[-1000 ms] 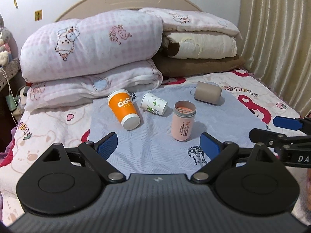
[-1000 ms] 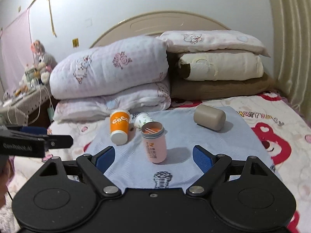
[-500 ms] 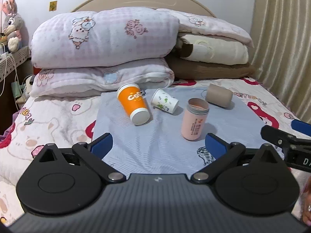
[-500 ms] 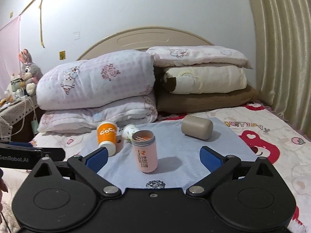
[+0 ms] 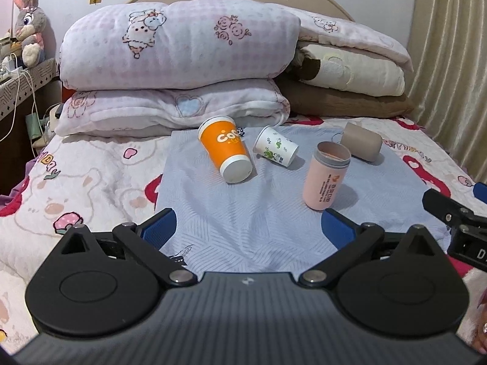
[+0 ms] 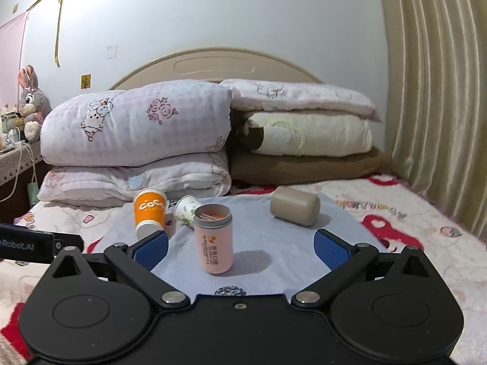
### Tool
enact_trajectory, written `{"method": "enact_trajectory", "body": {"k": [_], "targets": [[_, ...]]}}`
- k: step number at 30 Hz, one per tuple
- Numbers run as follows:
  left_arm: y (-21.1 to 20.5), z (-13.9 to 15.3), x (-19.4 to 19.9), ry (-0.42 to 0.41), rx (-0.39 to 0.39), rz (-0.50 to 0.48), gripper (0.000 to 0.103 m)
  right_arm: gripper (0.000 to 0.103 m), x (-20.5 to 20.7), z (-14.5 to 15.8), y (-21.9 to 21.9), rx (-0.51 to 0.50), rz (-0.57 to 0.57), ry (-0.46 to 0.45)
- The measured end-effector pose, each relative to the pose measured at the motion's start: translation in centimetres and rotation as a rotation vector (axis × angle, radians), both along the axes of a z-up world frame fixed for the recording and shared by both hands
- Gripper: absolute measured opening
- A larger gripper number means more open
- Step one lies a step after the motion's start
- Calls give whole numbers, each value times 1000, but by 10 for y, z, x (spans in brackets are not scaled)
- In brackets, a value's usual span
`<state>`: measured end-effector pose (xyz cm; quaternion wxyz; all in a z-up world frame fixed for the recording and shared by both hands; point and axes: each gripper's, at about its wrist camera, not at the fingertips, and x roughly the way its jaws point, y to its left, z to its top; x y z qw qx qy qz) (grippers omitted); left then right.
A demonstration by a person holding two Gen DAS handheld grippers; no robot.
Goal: Flip cup upright
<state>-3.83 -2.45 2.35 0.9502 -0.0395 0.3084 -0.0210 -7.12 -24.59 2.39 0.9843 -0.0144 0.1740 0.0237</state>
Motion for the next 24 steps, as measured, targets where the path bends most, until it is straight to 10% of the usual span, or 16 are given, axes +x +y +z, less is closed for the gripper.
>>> {"method": "enact_trajectory", "body": {"k": [24], "targets": [[0, -19, 12, 89, 44, 13, 103, 103, 15, -10, 2, -41, -46, 87]]}}
